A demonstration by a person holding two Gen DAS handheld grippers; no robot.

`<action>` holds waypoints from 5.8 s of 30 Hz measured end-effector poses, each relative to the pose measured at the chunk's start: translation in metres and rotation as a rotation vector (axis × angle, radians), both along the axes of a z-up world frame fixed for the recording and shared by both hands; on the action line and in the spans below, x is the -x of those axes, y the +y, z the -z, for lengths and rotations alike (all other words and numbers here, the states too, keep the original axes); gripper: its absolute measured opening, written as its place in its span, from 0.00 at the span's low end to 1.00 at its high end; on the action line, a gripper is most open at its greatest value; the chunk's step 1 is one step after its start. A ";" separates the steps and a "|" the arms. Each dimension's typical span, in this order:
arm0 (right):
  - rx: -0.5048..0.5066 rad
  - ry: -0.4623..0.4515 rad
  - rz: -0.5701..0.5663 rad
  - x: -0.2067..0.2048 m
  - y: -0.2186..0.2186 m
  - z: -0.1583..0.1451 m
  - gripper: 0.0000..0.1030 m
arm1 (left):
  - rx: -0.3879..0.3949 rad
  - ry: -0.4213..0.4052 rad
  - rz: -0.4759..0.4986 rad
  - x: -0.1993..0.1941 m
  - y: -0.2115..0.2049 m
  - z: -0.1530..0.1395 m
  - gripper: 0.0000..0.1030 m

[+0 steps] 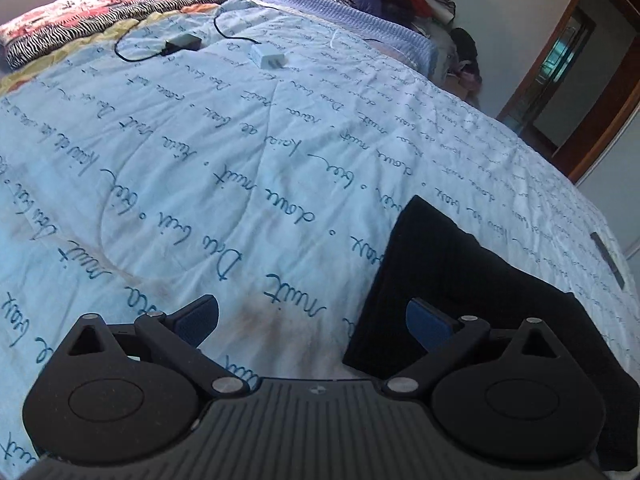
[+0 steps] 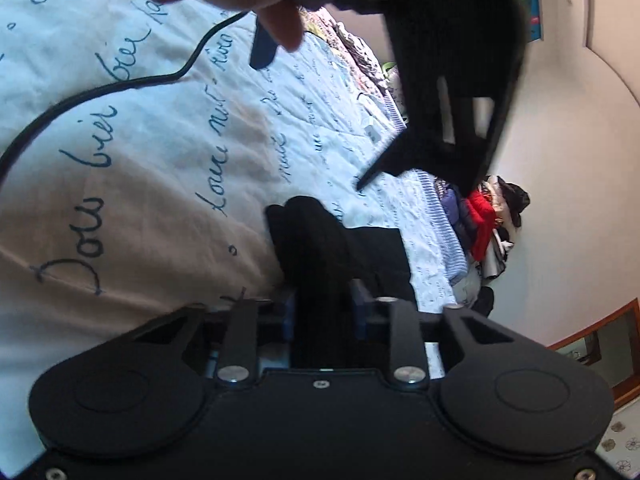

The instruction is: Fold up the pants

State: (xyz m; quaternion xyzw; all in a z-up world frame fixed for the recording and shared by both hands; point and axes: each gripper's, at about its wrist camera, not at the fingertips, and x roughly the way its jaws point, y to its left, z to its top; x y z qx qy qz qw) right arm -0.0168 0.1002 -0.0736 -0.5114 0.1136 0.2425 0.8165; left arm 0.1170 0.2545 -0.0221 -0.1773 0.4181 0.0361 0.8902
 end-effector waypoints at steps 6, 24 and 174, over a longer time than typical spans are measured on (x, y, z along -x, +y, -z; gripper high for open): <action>-0.272 0.182 0.036 -0.012 -0.025 -0.032 0.11 | 0.148 0.030 0.030 -0.013 0.001 0.012 0.98; -0.700 0.511 0.080 -0.040 -0.086 -0.073 0.11 | 0.612 0.112 0.048 -0.078 -0.014 0.055 0.36; -1.295 0.554 0.939 -0.063 -0.545 -0.006 0.38 | -0.420 -0.185 0.653 0.031 -0.393 0.028 0.85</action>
